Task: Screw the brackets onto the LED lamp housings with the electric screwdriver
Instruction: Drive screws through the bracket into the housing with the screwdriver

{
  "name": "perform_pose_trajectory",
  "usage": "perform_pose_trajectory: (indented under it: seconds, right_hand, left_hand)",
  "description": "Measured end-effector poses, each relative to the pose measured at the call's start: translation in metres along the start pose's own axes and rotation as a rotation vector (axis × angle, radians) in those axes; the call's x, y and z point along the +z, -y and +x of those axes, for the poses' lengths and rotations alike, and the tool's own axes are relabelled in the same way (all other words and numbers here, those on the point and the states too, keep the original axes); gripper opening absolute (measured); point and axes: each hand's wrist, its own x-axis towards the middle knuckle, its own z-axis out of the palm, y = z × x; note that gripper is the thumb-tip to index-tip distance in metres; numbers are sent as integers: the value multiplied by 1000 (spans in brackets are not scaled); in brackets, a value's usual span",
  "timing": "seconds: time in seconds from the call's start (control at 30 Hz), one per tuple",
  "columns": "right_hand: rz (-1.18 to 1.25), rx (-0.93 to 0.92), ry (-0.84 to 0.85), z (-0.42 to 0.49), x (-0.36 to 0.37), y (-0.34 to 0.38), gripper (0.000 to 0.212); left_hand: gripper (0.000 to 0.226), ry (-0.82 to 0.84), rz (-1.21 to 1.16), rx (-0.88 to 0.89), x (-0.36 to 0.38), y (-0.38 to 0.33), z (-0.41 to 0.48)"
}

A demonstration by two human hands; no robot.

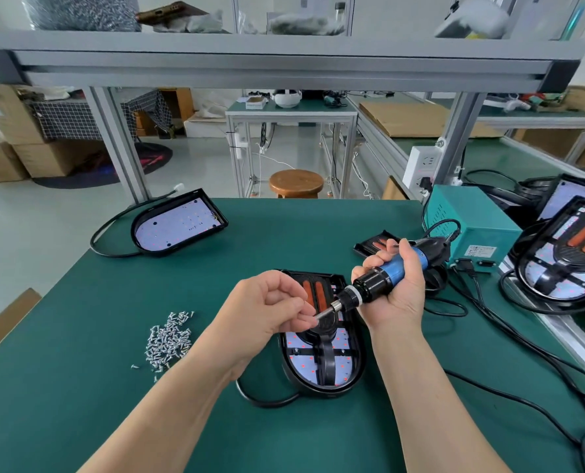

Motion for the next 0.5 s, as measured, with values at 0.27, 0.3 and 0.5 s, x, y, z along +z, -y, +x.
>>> perform_pose_trajectory:
  seconds: [0.27, 0.3, 0.5]
  right_hand:
    - [50, -18, -68, 3, -1, 7, 17]
    - [55, -18, -71, 3, -1, 7, 17]
    - [74, -9, -89, 4, -3, 8, 17]
  left_hand:
    - [15, -116, 174, 35, 14, 11, 0]
    - [14, -126, 156, 18, 17, 12, 0]
    - [10, -177, 30, -42, 25, 17, 0]
